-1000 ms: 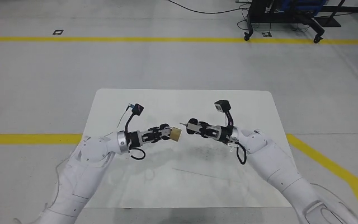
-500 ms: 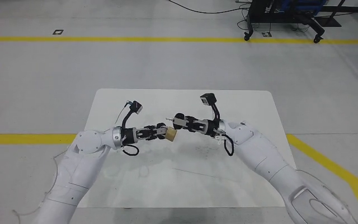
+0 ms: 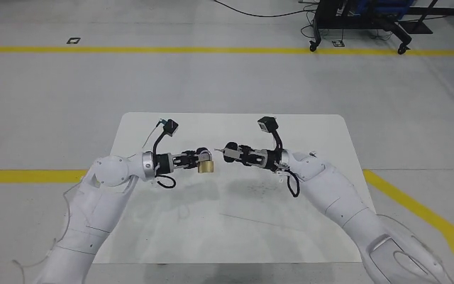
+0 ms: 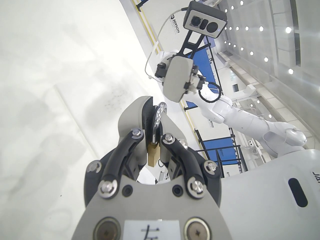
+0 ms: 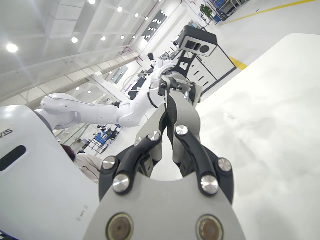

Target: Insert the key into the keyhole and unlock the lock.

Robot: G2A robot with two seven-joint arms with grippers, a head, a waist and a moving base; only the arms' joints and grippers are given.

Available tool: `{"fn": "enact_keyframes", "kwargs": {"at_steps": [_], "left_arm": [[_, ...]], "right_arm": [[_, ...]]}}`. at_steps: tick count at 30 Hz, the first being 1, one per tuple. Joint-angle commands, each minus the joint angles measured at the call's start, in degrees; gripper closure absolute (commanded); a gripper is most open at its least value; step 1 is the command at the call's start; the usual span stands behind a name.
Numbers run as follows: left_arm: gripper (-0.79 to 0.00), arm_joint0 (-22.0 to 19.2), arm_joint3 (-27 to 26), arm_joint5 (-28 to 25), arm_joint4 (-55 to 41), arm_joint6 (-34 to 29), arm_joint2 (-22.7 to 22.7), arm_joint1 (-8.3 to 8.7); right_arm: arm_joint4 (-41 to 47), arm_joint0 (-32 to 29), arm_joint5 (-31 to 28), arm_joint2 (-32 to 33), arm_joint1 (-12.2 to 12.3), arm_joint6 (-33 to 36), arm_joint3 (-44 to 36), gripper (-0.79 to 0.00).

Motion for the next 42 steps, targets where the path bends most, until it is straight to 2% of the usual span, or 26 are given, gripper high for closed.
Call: {"fn": "enact_keyframes", "kwargs": {"at_steps": [1,4,5,8,11,13,14,16,23,26,28,32,36,38,42], "left_arm": [[0.000,0.0,0.0,0.0,0.0,0.0,0.0,0.00],[0.000,0.6,-0.2,5.2,1.5,4.6,1.0,-0.24],[0.000,0.8,0.6,9.6,-0.8,5.3,1.6,-0.48],[0.000,-1.8,2.8,20.0,-3.6,6.3,3.2,-1.10],[0.000,-5.7,5.6,26.6,-4.1,5.8,5.6,-1.84],[0.000,-8.5,6.8,27.4,-3.5,6.4,7.3,-2.43],[0.000,-9.5,7.1,26.9,-4.5,6.1,8.0,-2.81],[0.000,-10.5,7.6,25.6,-4.6,6.1,8.9,-3.18],[0.000,-10.5,7.6,25.6,-4.6,6.1,8.9,-3.18],[0.000,-8.3,7.7,28.4,-6.6,8.4,8.6,-3.22],[0.000,-6.9,7.3,28.0,-10.3,7.9,7.5,-3.22],[0.000,-5.4,8.7,27.9,-16.7,4.9,5.8,-3.20],[0.000,-6.6,12.1,34.9,-23.0,-0.7,6.5,-3.62],[0.000,-7.5,14.7,37.7,-26.2,-3.1,6.9,-3.94],[0.000,-9.3,19.1,40.1,-26.7,-4.3,8.3,-4.38]], "right_arm": [[1.6,0.0,0.0,-0.1,0.0,0.2,0.0,0.000],[1.6,0.0,0.0,-0.1,0.0,0.2,0.0,0.000],[1.2,-0.2,0.7,0.1,0.0,-0.4,-0.2,0.000],[-0.3,-1.5,1.9,1.7,0.4,-2.7,-2.8,0.000],[-4.5,-3.4,2.2,5.0,1.7,-4.3,-4.2,0.000],[-10.2,-5.6,3.1,8.3,2.9,-6.7,-6.9,0.000],[-11.5,-7.5,3.1,10.0,3.6,-7.2,-9.6,0.000],[-11.5,-7.5,3.1,10.0,3.6,-7.2,-9.6,0.000],[-11.5,-7.5,3.1,10.0,3.6,-7.2,-9.6,0.000],[-11.9,-7.8,4.4,10.0,3.6,-8.0,-9.2,0.000],[-17.9,-7.2,7.2,9.9,3.4,-10.2,-10.0,0.000],[-25.9,-6.0,3.4,9.8,3.3,-10.1,-13.2,0.000],[-42.3,-5.7,3.4,13.6,4.5,-9.1,-20.9,0.000],[-48.9,-7.5,2.6,15.7,5.2,-9.4,-26.4,0.000],[-59.7,-10.9,4.8,19.2,6.4,-8.5,-35.5,0.000]]}}
